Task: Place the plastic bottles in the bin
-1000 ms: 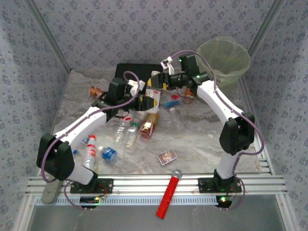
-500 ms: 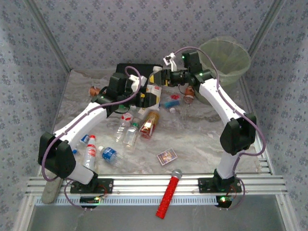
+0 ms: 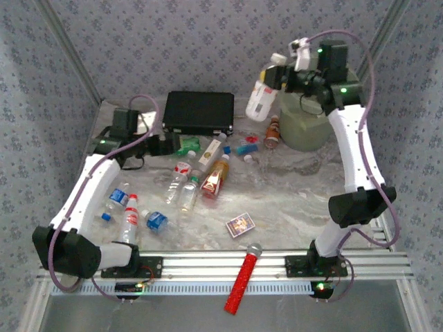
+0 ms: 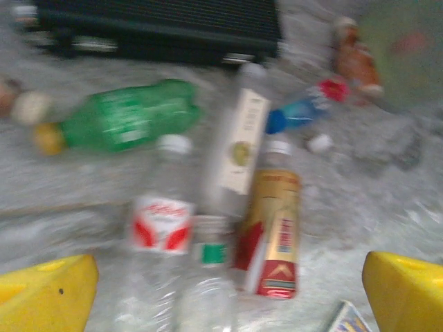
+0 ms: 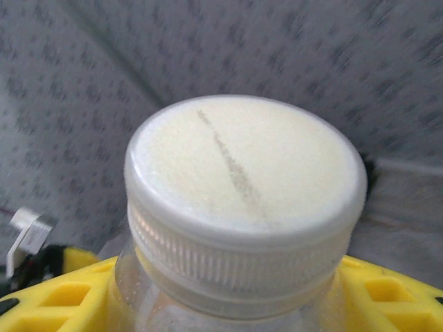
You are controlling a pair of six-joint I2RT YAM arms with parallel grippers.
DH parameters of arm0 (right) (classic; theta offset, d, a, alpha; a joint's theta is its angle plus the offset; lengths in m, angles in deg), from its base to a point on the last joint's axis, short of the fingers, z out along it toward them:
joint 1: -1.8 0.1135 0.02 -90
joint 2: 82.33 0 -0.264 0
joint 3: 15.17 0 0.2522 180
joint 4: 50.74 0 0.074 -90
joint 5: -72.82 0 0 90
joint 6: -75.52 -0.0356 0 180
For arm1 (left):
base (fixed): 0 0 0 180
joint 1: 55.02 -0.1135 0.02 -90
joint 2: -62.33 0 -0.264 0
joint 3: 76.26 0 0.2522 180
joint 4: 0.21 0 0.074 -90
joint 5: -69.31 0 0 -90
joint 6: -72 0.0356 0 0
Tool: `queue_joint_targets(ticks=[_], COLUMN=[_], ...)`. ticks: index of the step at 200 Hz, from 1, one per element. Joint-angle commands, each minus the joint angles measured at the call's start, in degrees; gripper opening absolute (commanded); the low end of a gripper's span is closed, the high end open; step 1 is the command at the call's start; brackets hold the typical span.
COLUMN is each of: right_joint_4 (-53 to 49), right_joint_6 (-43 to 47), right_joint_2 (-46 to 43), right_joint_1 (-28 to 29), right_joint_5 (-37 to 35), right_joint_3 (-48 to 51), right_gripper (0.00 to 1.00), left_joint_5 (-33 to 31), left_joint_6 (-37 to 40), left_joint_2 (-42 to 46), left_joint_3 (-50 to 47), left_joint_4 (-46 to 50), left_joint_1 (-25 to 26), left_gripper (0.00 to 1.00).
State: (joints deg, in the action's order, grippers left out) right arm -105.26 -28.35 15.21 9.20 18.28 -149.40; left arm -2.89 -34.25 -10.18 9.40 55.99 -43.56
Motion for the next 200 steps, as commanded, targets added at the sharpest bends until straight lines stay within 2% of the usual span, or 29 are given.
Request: queue_joint_targets(ticks=[1,19,36,64,90,117,158,186,200], right_joint_4=[-3.4,-2.6,-2.2,-3.4,-7.1,-11.1,-13.8,-16.2,-17.9], right_joint_6=[2.1,2.9,5.5,7.2,10.6,15.1,15.8,16.3,17.1], right_joint_2=[-2.1,-3.4,-3.7,1.1,7.3,13.1,19.5,23.8,26.1], right_joint_1=[-2.8,-4.0,-5.0,-8.8,-9.8,-9.9,-12.2,-14.0,-14.5], right_joint_5=[-7.0,-16.3,-25.1,-29.7,-36.0,-42.4,-42.5,-38.7,-38.4], right_joint_3=[-5.7,-7.1,-7.7,-13.5,-20.9,-26.2,-26.4,-26.7,-26.9], right_gripper=[0.51,0.5,0.48,0.45,0.41,0.27,0.24,0.25,0.25], left_joint_5=[-5.9,-11.5,-10.8,-4.1,-6.7,-5.3,-4.8,5.7,7.5], left_joint_6=[3.3,4.0,3.3,2.5,2.6,3.3,2.4,-1.0,-3.8], left_joint_2=[2.3,2.6,2.6,2.8,1.8,2.2,2.4,3.8,3.8], left_joint_3=[-1.5,-2.1,-3.5,-6.7,-6.3,-6.3,-6.3,-9.5,-10.7], left_joint_4=[9.5,12.1,12.0,7.4,9.0,8.4,7.5,0.6,-2.0], left_joint_1=[-3.6,-7.3,-10.7,-11.8,-11.8,-11.9,-11.9,-12.0,-11.9], left_gripper=[0.97,0.97,0.97,0.96,0.96,0.97,0.96,0.96,0.95])
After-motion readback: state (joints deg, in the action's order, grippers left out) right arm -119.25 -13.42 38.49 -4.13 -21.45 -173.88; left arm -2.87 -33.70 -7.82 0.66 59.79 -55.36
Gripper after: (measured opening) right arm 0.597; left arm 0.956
